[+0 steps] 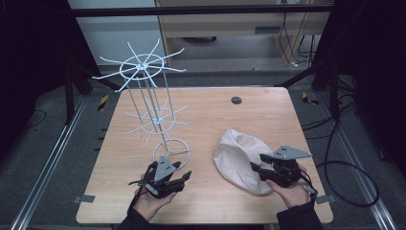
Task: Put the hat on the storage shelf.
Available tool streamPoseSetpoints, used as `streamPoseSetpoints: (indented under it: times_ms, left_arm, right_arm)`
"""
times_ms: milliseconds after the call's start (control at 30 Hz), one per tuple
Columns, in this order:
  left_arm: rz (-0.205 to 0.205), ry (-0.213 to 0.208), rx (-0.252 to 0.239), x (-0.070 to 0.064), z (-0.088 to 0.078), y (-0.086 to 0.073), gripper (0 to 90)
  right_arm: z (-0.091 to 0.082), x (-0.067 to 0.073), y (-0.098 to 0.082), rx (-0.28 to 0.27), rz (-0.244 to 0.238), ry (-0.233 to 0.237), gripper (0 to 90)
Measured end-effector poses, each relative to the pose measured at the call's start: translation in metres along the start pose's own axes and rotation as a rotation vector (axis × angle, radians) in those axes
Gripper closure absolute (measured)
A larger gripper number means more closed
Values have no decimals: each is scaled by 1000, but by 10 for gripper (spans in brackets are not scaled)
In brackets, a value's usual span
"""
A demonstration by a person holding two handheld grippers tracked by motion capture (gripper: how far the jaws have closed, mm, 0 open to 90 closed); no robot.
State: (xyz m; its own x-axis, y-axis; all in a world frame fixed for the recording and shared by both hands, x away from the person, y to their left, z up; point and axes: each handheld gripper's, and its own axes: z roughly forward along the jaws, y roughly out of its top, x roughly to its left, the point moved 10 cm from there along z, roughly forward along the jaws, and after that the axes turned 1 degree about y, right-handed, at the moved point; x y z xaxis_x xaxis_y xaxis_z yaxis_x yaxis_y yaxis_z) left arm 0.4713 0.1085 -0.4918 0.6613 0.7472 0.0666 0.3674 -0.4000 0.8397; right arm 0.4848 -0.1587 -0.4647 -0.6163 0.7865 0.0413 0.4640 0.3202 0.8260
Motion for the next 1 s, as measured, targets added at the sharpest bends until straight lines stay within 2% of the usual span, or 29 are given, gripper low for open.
streamPoseSetpoints:
  times_ms: [133,267,300,333,367,433,467,500,567,600,633,667,700,733,833,1000]
  left_arm:
    - [-40,36,-9,20,-17,-13,462]
    - [-70,52,-14,29,-27,-20,453]
    - [-83,64,-22,37,-33,-24,452]
    - [-83,64,-22,37,-33,-24,452]
    - [-103,81,-30,45,-39,-25,451]
    - [-112,91,-34,50,-42,-26,449]
    - [-129,111,-38,60,-48,-29,444]
    - [-129,111,-38,60,-48,-29,443]
    - [-145,136,-39,70,-52,-33,441]
    - [-152,148,-35,76,-54,-36,439]
    - [-169,176,-32,87,-56,-41,436]
    - [-169,176,-32,87,-56,-41,433]
    - [-189,197,-20,98,-58,-48,430]
    - [-189,197,-20,98,-58,-48,429]
    - [-204,235,-4,112,-60,-56,429]
    - [-226,254,7,123,-62,-62,426]
  right_arm:
    - [9,-1,11,19,-25,-2,485]
    - [14,-2,15,36,-29,-1,468]
    - [16,-3,17,50,-34,-2,458]
    - [18,-3,18,56,-34,-3,455]
    - [19,-4,19,62,-36,-6,451]
    - [20,-5,19,68,-37,-8,449]
    - [22,-6,20,79,-31,-7,439]
    - [23,-7,20,85,-34,-7,434]
    - [24,-7,20,91,-34,-5,430]
    - [25,-7,20,95,-39,-7,427]
    - [27,-7,20,101,-42,-4,426]
    - [27,-7,20,101,-42,-4,426]
    - [29,-6,20,110,-45,-1,426]
    - [29,-6,20,110,-45,-1,426]
    - [34,-2,19,134,-55,15,421]
    - [41,-1,16,180,-75,15,441]
